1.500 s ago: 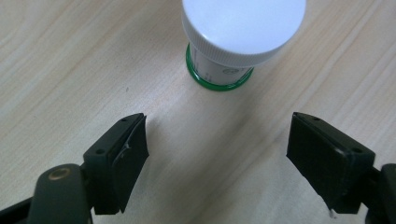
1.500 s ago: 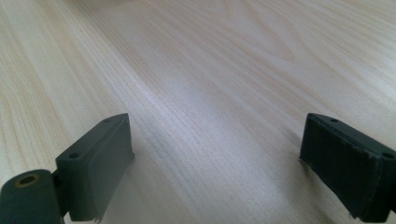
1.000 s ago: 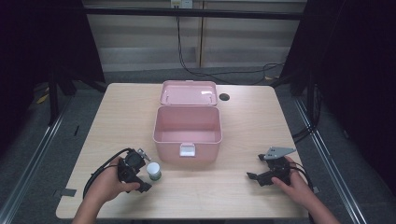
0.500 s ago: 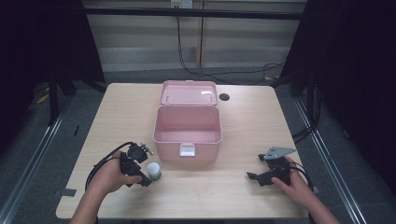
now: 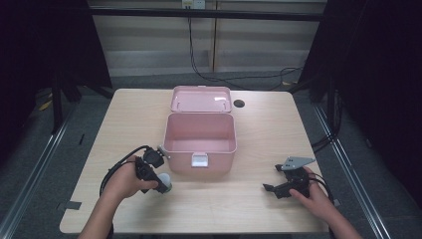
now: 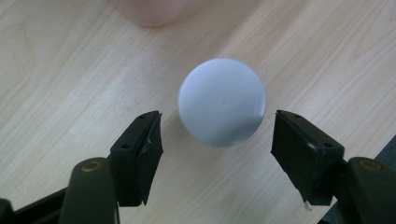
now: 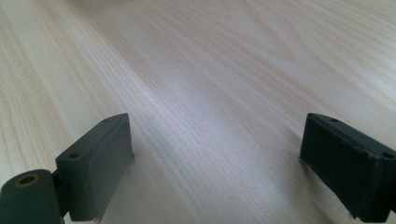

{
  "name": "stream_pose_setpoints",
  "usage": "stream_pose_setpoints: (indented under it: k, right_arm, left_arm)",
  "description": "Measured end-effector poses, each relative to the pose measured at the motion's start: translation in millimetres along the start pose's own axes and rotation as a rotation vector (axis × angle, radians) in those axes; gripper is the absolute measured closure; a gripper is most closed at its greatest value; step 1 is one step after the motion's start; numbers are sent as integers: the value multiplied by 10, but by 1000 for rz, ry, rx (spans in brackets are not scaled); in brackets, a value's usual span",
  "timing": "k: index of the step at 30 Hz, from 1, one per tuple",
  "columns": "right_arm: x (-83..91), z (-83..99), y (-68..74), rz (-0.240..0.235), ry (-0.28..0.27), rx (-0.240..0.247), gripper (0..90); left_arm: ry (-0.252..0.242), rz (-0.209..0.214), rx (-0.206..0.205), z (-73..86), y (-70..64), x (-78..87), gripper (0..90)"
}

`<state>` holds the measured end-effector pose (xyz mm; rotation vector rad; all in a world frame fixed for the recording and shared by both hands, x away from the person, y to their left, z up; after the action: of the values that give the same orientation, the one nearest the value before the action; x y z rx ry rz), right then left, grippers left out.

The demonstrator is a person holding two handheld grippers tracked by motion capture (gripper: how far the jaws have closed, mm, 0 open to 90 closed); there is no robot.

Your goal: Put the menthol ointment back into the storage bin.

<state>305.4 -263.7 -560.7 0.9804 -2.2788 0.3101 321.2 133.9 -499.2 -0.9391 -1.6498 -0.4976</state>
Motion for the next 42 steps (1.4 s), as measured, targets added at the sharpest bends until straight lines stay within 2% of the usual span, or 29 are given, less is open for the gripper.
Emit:
stream_pose_setpoints:
  k: [10, 15, 16, 19, 20, 21, 23, 27, 29, 42]
  right_arm:
    - [0, 0, 0, 0, 0, 0, 87]
    - [0, 0, 0, 0, 0, 0, 87]
    - [0, 0, 0, 0, 0, 0, 87]
    - [0, 0, 0, 0, 0, 0, 87]
    - [0, 0, 0, 0, 0, 0, 87]
    - [0, 0, 0, 0, 0, 0, 87]
    - [0, 0, 0, 0, 0, 0, 87]
    - [0, 0, 0, 0, 0, 0, 87]
    - [0, 0, 0, 0, 0, 0, 87]
    - [0, 0, 0, 0, 0, 0, 87]
  left_arm:
    - [-20, 8, 24, -93, 5, -48, 381]
    - [-23, 8, 36, -117, 0, -52, 481]
    - [-29, 2, 50, -128, 7, -38, 495]
    - [-15, 3, 51, -121, 14, -28, 500]
    - [-22, -4, 73, -123, 16, -18, 501]
    - [-22, -4, 73, -123, 16, -18, 501]
    - [-20, -1, 95, -119, 24, 37, 501]
    - [-22, 1, 99, -125, 18, 104, 501]
    - [-23, 15, 108, -139, -7, 199, 501]
    - [-13, 20, 107, -251, -69, 552, 502]
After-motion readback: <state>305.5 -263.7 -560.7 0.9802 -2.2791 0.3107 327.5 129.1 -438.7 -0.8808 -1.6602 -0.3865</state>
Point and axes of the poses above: each handheld gripper's, and its own axes: x roughly backward along the jaws, z roughly out of its underside, y roughly to its left, the point moved 7 cm from there along -x, roughly forward along the jaws, and after that the axes turned 5 degrees about -y, right-handed, at the moved point
